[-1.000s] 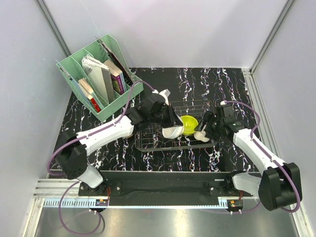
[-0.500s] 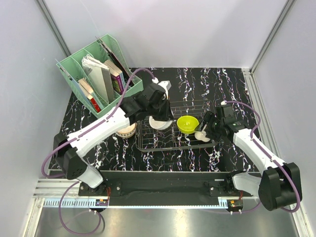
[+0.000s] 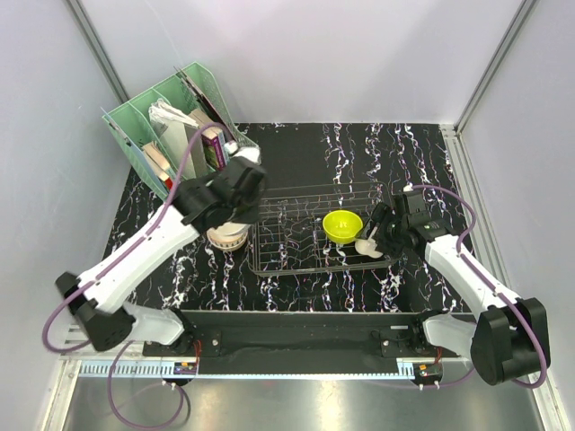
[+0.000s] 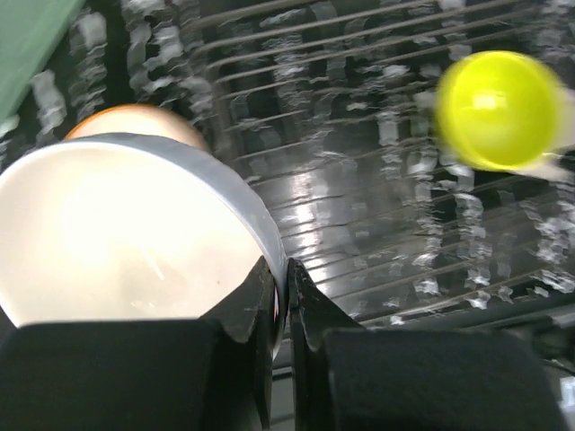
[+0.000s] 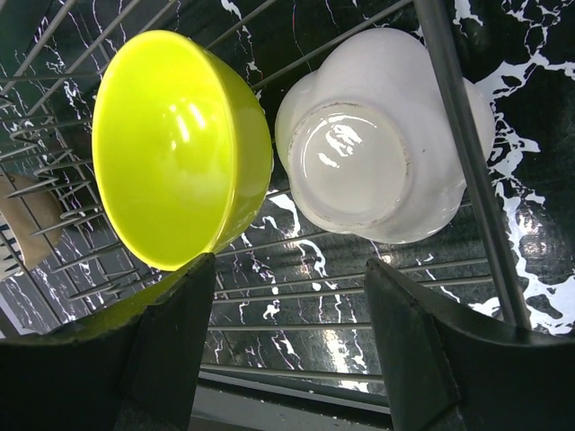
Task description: Unload the bowls from the dish rack
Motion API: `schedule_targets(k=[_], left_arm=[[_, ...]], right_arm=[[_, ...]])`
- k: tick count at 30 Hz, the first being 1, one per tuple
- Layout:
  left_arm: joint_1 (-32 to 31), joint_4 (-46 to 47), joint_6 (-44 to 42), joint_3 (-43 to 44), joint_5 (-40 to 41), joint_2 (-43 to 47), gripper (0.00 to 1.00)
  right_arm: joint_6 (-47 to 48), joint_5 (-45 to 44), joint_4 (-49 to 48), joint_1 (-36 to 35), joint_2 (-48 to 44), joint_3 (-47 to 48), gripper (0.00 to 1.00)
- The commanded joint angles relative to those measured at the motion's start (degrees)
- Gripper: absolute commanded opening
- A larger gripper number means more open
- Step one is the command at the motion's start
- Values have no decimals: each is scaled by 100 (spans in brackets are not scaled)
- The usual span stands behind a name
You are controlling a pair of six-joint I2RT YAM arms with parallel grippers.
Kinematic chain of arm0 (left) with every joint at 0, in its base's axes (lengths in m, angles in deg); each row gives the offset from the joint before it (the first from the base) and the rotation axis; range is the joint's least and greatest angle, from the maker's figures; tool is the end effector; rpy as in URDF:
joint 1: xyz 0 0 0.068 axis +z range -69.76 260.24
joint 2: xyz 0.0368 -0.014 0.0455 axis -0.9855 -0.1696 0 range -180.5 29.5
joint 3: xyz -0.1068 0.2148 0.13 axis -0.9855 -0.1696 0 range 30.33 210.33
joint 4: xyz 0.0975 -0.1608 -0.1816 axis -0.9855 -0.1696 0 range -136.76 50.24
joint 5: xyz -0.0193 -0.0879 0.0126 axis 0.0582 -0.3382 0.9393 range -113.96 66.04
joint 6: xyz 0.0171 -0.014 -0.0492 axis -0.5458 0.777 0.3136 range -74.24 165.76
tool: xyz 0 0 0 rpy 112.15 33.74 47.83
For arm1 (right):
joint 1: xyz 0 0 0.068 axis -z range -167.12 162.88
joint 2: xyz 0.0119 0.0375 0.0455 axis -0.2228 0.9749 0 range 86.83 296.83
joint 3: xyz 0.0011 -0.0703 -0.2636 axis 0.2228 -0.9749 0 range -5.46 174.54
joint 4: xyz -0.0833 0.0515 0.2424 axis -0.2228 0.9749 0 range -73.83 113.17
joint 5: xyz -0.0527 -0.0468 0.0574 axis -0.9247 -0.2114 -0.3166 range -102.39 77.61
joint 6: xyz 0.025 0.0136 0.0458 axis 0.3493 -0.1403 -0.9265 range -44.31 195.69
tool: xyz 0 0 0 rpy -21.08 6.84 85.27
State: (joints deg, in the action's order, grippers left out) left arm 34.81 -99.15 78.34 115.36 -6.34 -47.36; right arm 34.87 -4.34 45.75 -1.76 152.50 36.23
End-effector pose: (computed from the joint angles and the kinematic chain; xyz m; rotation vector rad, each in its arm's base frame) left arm 0.1912 -0.1787 0.3807 0.1395 2.4189 -0.2443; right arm 0.2157 0.0615 0.2214 0.5276 2.5329 0.5573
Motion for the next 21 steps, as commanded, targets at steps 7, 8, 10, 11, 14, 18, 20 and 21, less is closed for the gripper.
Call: schedule_targets(k=[7, 8, 10, 11, 14, 18, 20, 21], left_arm=[[685, -327, -252, -470, 962, 154, 0], [685, -414, -208, -479, 988, 145, 0], [685, -494, -42, -628, 1023, 162, 0], [685, -511, -6, -707, 997, 223, 0], [676, -555, 213, -1111, 839, 521, 0], [685, -547, 424, -1796, 515, 874, 0], [676, -538, 495, -2016, 461, 1023, 0], [676, -547, 521, -2052, 461, 1154, 0]], right_arm=[[-339, -357, 451, 39, -475, -109, 74], [-391, -409, 521, 39, -520, -126, 74], [-436, -489, 575, 39, -616, -205, 74], [-453, -498, 584, 39, -652, -231, 74], [-523, -533, 592, 39, -748, -363, 74], [-585, -594, 584, 39, -801, -407, 75], [-585, -621, 575, 39, -775, -373, 75], [-577, -630, 584, 39, -766, -355, 75]])
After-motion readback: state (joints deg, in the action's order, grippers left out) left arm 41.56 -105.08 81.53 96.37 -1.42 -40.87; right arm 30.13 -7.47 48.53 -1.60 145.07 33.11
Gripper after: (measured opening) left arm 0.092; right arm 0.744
